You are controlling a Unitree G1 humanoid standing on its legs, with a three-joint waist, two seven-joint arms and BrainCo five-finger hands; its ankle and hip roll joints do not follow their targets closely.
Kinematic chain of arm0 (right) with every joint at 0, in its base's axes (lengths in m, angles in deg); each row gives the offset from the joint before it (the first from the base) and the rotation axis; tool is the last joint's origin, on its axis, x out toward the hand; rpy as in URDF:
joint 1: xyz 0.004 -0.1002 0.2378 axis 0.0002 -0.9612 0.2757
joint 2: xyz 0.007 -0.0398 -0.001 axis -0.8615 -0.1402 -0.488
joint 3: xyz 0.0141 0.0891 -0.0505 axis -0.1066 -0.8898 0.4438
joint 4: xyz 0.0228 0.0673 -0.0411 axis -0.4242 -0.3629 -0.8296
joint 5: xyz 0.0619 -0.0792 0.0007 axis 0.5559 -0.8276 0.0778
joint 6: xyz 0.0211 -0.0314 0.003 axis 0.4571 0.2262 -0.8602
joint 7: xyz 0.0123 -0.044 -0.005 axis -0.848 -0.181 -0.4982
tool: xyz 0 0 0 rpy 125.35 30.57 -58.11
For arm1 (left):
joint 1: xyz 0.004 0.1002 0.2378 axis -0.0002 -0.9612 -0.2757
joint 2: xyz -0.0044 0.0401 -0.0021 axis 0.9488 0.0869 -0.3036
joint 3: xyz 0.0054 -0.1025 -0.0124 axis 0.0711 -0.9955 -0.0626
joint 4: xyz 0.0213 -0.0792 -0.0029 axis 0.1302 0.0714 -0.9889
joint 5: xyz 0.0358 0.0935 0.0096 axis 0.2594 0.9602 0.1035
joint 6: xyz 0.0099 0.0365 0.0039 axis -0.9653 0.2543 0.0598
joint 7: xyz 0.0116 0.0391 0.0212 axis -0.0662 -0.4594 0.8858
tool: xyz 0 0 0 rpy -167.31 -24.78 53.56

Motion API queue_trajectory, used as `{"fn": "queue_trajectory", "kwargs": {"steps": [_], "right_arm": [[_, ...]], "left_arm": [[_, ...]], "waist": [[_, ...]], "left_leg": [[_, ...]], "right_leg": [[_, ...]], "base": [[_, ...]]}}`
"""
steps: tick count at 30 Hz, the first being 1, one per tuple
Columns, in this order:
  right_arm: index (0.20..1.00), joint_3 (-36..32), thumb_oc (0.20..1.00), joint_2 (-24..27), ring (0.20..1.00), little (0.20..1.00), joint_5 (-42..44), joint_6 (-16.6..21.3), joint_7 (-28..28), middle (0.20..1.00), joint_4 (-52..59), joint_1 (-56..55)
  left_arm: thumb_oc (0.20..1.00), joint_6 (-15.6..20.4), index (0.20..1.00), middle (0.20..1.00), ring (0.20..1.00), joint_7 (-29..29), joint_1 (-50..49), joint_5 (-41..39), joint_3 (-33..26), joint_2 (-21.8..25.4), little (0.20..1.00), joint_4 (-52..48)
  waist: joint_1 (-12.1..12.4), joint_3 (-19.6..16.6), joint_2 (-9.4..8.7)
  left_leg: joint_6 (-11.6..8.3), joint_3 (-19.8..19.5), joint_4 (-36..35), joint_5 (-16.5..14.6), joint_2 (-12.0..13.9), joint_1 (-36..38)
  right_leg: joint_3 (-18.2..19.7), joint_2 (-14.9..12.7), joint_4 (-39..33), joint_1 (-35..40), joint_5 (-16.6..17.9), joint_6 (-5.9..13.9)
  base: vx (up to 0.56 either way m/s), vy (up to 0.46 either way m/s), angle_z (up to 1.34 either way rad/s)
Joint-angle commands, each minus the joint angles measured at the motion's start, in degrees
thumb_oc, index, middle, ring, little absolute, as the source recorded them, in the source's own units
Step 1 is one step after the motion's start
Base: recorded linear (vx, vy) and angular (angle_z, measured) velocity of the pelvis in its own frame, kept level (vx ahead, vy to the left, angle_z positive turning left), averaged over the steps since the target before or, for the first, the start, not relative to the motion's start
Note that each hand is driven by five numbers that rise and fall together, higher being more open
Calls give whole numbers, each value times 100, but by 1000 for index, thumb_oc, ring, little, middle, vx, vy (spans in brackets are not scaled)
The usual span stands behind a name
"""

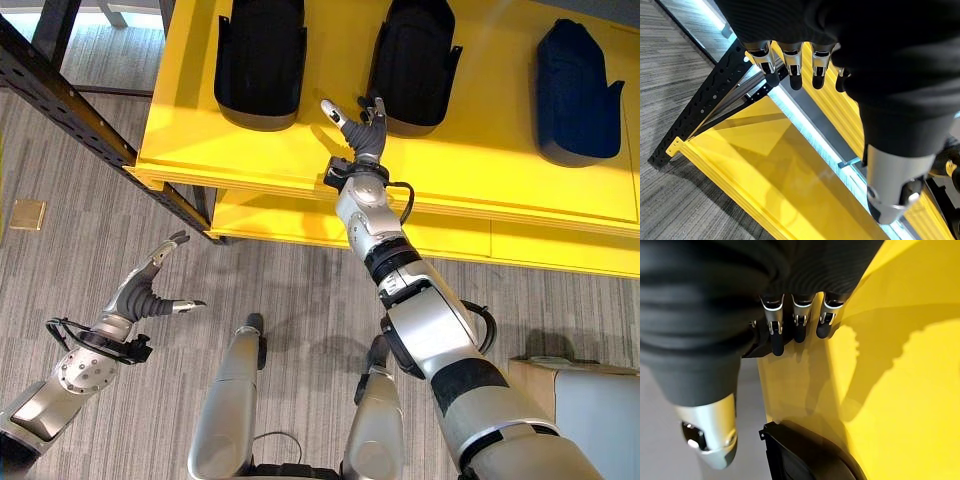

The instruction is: Move parts from the plastic box to the shelf.

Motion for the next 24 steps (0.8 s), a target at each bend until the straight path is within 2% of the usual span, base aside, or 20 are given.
{"fn": "queue_trajectory", "kwargs": {"steps": [1, 24], "right_arm": [[1000, -339, 1000, 330, 1000, 1000, 91, 404, -20, 1000, -180, 478], [1000, -570, 1000, 385, 1000, 1000, 283, 503, -115, 1000, -174, 284]], "left_arm": [[1000, 275, 1000, 1000, 1000, -145, -163, -75, -32, 121, 1000, -609], [1000, 275, 1000, 1000, 1000, -145, -195, -58, -91, 163, 1000, -612]], "waist": [[125, -38, 112], [84, -47, 85]], "left_leg": [[130, 218, -967, 673, 48, 175], [133, 243, -940, 640, 55, 166]], "right_leg": [[198, 41, 1086, -251, -556, -197], [218, 56, 1096, -274, -545, -193]], "base": [[0, 0, 0], [0, 0, 0]]}}
